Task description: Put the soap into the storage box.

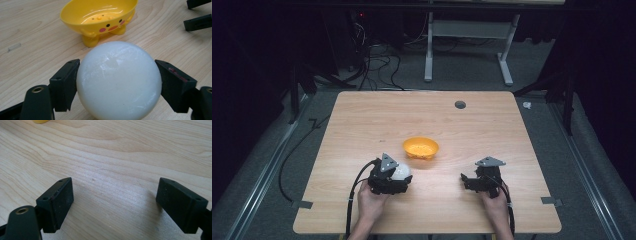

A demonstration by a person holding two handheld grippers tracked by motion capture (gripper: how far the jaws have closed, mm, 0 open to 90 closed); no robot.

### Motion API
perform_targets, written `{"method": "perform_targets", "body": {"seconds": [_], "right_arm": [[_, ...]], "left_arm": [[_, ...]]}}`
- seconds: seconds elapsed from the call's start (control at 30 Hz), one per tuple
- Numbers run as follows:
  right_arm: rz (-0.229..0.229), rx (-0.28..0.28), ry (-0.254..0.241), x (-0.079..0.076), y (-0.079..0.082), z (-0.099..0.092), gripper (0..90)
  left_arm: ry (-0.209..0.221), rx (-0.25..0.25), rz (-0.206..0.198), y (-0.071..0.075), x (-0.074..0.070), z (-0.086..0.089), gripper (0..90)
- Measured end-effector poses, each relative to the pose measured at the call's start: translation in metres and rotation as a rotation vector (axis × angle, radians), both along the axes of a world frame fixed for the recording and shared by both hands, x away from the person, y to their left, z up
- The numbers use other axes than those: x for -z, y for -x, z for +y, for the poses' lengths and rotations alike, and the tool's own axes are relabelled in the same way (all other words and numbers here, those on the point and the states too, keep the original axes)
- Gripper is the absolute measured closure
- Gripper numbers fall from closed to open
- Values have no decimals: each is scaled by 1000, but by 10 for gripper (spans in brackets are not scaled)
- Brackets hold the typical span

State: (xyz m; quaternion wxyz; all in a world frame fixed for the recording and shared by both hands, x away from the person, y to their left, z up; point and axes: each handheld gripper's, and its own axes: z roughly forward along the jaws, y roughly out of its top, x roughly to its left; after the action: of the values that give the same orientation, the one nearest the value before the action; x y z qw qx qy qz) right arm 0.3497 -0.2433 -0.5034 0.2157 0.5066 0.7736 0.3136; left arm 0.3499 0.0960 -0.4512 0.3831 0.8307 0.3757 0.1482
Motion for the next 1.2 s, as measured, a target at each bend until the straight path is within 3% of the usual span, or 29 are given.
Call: {"method": "perform_targets", "body": {"seconds": [0.8, 0.9, 1.2], "right_arm": [[-1, -2, 0, 0, 0, 0, 152], [-1, -4, -1, 0, 0, 0, 152], [-1, -6, 0, 0, 0, 0, 153]], "left_arm": [[24, 27, 13, -17, -22, -2, 242], [20, 17, 14, -21, -23, -4, 242], [22, 52, 6, -31, -31, -16, 242]]}}
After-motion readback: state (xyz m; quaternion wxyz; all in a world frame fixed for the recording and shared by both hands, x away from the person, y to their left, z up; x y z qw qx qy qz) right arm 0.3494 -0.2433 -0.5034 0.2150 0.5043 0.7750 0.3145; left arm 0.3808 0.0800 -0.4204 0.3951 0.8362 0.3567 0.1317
